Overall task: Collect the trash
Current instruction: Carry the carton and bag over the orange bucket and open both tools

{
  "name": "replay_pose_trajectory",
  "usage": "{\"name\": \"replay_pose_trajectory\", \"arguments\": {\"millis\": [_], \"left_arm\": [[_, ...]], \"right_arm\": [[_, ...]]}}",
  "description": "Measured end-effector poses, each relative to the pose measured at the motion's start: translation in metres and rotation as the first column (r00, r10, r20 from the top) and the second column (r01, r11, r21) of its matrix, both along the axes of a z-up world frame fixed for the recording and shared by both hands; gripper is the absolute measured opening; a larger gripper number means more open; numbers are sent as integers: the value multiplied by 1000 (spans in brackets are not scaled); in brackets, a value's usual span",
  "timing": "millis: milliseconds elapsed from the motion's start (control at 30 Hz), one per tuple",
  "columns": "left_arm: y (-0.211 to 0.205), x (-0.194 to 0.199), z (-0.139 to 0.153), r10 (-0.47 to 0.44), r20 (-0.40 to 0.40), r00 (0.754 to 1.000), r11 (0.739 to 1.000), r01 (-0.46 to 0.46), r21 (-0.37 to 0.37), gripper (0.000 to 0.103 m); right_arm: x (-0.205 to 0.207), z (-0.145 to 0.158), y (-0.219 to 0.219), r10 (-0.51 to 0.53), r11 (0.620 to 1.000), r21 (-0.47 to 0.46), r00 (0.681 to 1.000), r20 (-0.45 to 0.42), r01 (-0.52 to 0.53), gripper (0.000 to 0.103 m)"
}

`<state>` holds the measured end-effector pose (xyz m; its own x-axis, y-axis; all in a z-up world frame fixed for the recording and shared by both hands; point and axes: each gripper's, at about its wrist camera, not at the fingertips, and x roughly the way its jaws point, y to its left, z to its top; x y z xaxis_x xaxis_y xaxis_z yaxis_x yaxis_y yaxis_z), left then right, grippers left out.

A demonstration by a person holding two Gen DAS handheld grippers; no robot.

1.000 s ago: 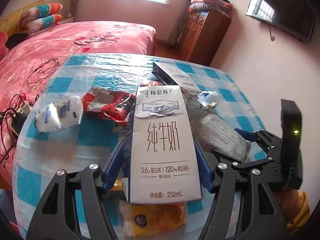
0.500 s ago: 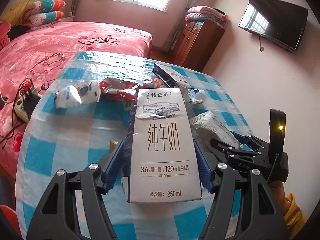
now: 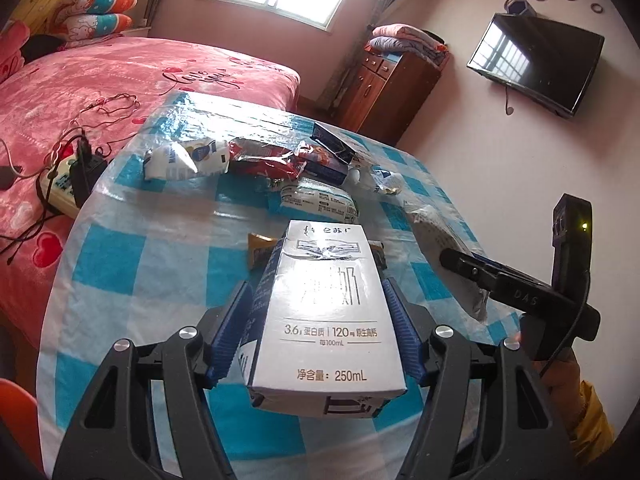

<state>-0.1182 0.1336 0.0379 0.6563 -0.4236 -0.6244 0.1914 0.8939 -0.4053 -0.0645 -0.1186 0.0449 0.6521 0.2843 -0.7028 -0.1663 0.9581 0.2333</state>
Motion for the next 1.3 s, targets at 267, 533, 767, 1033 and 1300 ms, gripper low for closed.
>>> {"name": "replay_pose_trajectory", "arguments": {"millis": [267,533,767,1033,1300], "left_arm": [[27,-31,-7,33,-6,999,999,-33,-34,67],[67,-63,-8,112,-9,994,992,-112,-52,67],[123,-102,-14,255,-24,967,966,-256,-26,67],[195,-148,-42,457,-98,884,889,-456,30,67],[248,-182,-85,595,-184,782,803,-587,105,67]], "right_arm": [[-20,11,48,109,993,38,994,-2,-109,78],[-32,11,108,264,959,117,964,-28,-259,78],[-47,11,181,422,901,124,906,-40,-415,78],[-72,2,267,593,803,113,803,-57,-585,78],[-97,-22,337,710,704,101,696,-106,-703,78]]}}
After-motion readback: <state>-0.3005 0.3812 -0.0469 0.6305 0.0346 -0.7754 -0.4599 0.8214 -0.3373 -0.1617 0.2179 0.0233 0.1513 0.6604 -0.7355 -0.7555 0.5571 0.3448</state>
